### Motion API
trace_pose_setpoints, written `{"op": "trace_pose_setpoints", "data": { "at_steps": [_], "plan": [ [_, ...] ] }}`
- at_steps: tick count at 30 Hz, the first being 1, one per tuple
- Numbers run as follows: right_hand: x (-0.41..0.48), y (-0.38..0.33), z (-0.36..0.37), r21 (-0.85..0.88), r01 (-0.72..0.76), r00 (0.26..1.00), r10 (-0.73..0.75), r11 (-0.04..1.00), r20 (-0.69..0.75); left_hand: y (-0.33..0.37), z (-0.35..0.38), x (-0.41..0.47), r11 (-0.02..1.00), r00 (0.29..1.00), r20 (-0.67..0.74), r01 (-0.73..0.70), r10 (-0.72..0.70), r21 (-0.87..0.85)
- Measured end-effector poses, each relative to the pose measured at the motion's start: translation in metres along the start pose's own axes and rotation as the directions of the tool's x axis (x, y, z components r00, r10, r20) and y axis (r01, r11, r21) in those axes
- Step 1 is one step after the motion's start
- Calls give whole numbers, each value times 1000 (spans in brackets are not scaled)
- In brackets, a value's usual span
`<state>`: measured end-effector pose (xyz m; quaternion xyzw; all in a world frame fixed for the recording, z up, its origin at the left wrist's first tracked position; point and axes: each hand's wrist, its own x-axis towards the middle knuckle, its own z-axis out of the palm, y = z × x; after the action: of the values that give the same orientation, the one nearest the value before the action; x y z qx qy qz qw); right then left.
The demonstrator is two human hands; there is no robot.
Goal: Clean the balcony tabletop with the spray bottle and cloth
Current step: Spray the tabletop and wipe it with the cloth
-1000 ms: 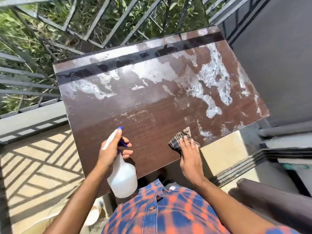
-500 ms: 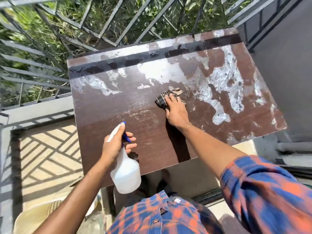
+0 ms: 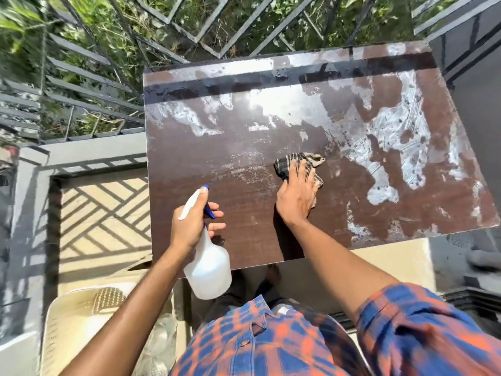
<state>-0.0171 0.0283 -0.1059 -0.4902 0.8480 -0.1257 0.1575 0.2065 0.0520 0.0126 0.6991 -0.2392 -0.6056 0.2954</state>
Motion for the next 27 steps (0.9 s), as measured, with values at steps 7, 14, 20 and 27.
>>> {"op": "trace_pose_setpoints", "data": {
  "at_steps": [7, 14, 20, 27],
  "plan": [
    [-33, -123, 48, 67, 273, 948, -280, 960, 149, -20, -69, -6, 995, 977, -215, -31, 11, -90],
    [-104, -200, 94, 129, 781, 495, -732, 611, 468, -37, -111, -20, 959, 944, -330, -85, -10, -272],
    [-97, -129, 78, 140, 914, 307, -876, 380, 372, -53, -113, -26, 976, 939, -343, -43, -34, -214],
    [-49, 18, 13, -24, 372, 927, -370, 928, 65, -64, -89, -36, 987, 966, -256, -7, -35, -159]
  ]
}}
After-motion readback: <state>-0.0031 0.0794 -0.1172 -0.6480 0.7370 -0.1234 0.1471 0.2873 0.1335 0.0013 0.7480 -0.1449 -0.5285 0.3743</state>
